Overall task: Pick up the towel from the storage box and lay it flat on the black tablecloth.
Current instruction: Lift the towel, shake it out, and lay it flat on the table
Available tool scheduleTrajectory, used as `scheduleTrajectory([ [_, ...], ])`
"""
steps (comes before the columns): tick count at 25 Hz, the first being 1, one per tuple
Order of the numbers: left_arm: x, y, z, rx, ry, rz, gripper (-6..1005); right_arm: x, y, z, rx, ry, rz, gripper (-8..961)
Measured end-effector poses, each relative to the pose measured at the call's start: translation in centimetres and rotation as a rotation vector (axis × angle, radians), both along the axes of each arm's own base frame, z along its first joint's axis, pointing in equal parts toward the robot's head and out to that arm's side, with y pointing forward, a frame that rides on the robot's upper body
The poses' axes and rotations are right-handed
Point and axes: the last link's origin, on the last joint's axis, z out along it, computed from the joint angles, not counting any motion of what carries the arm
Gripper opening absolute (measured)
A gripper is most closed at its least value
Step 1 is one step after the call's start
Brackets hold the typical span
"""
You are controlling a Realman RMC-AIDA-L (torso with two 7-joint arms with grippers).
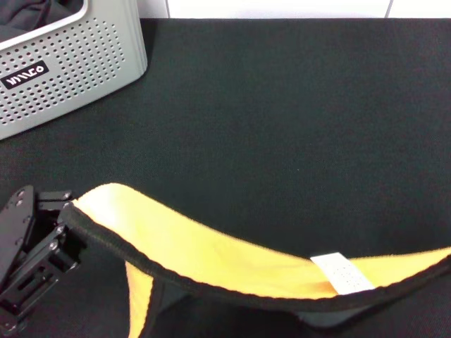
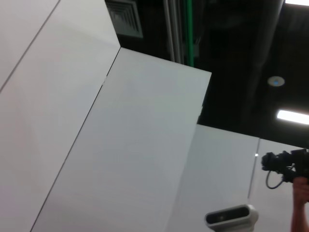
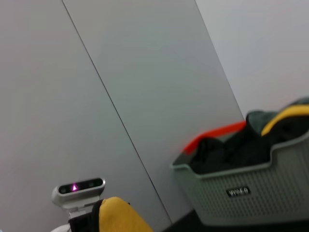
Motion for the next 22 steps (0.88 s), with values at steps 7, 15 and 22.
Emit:
scheduleTrajectory([
  [7, -1.8, 0.2, -0.8, -0.056, 0.029, 0.084, 31, 1.6, 0.6, -1.6, -0.062, -0.057, -0.079, 7],
  [15, -3.2, 4.8, -3.4, -0.121, 0.085, 0.175, 31, 5.9, 6.0, -3.6, -0.060, -0.025, -0.194, 7],
  [22, -1.2, 10.0, -7.1, -0.137, 0.194, 0.150, 31, 7.7, 10.5, -4.9, 0.000, -0.060, -0.220, 7],
])
